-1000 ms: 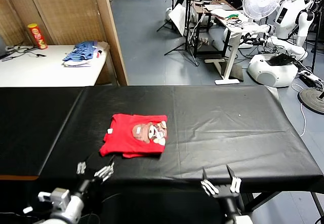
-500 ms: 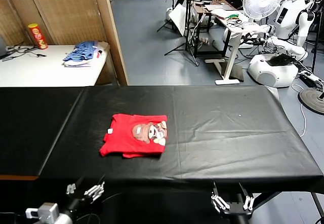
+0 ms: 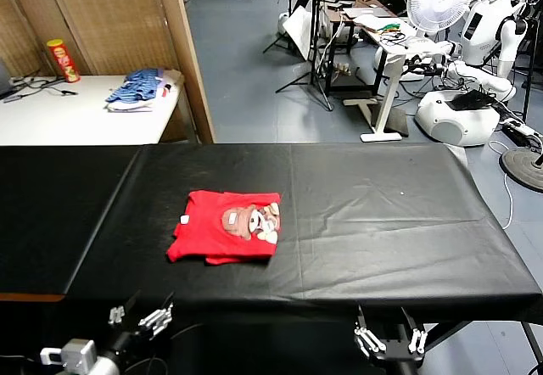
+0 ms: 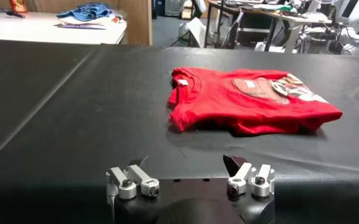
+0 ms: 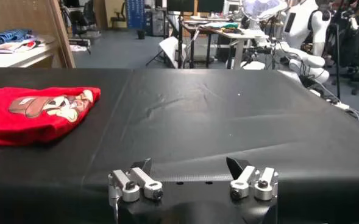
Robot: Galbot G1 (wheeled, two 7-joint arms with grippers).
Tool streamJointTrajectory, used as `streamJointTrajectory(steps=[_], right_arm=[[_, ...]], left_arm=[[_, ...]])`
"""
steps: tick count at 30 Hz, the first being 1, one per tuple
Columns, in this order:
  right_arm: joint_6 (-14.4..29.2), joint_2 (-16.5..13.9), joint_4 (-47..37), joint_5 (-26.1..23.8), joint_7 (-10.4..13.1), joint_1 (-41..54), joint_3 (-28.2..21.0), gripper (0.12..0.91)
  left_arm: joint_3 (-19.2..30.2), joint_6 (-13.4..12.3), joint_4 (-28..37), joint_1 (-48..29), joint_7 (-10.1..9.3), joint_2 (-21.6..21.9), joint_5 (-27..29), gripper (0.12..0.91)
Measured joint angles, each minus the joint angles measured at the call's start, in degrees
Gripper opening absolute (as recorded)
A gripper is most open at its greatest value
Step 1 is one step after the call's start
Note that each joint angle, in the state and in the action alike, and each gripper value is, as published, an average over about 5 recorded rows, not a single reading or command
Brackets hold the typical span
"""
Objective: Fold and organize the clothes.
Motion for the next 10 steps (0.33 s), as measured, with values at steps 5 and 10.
streamJointTrajectory(steps=[5, 10], right_arm=[[0.0, 0.0, 0.0, 0.0, 0.0, 0.0, 0.0, 0.798], [0.0, 0.0, 0.0, 0.0, 0.0, 0.0, 0.0, 0.798]], left_arm=[[0.0, 0.0, 0.1, -0.1, 0.04, 0.1, 0.0, 0.798], [0.0, 0.0, 0.1, -0.1, 0.06, 0.1, 0.1, 0.798]])
